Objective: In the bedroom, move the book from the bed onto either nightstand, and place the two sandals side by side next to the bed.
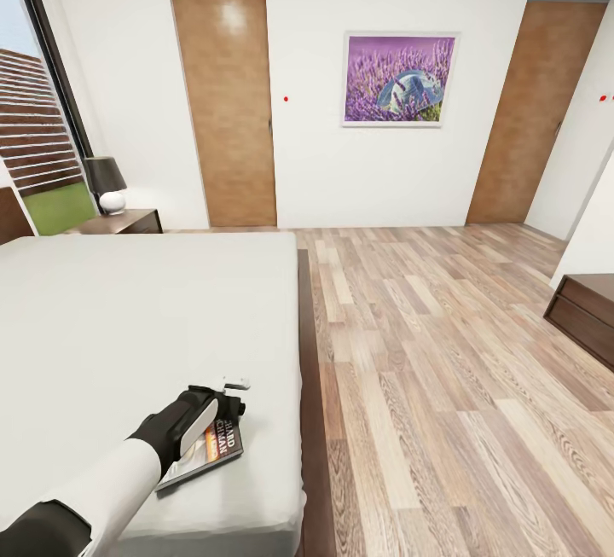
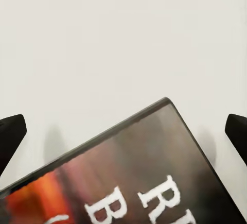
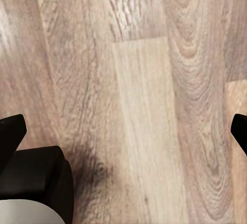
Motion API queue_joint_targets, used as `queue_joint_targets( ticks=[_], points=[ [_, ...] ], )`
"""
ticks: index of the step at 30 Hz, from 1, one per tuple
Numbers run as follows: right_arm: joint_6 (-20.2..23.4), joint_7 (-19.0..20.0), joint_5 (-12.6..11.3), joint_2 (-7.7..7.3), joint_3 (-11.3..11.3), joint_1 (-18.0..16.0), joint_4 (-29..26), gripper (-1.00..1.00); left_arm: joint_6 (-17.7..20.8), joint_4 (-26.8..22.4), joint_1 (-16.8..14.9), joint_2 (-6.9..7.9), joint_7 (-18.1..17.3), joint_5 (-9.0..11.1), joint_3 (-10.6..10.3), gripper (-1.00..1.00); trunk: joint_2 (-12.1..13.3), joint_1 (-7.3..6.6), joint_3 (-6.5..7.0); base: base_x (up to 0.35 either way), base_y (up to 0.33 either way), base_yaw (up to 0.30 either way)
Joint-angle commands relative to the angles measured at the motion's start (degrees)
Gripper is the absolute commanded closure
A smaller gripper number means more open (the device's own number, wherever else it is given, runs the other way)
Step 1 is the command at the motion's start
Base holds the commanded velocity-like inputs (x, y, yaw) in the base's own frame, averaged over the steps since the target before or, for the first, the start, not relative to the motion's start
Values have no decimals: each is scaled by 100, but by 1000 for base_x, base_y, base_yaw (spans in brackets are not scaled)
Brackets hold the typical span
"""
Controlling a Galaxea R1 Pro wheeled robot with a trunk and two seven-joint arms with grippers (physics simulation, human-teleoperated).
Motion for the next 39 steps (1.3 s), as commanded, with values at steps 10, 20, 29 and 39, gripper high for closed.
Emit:
queue_joint_targets(
  ticks=[10, 20, 29, 39],
  points=[
    [-20, 43, -18, 1, -45, -3, 5, -100, 25, 106, 1, 7, 51, 58, -52, -100, -1, 0, -7, -35, 0, 0],
    [-20, 44, -18, 1, -45, -3, 5, -100, 25, 106, 1, 8, 48, 58, -52, -100, -1, 0, -7, -45, 0, 0],
    [-20, 44, -18, 1, -45, -3, 5, -100, 25, 106, 0, 7, 44, 58, -52, -100, -1, 0, -7, -6, 0, 0],
    [-20, 44, -18, 1, -45, -3, 5, -100, 25, 106, 0, 7, 43, 58, -52, -100, -1, 0, -7, -48, 0, 0]
  ],
)
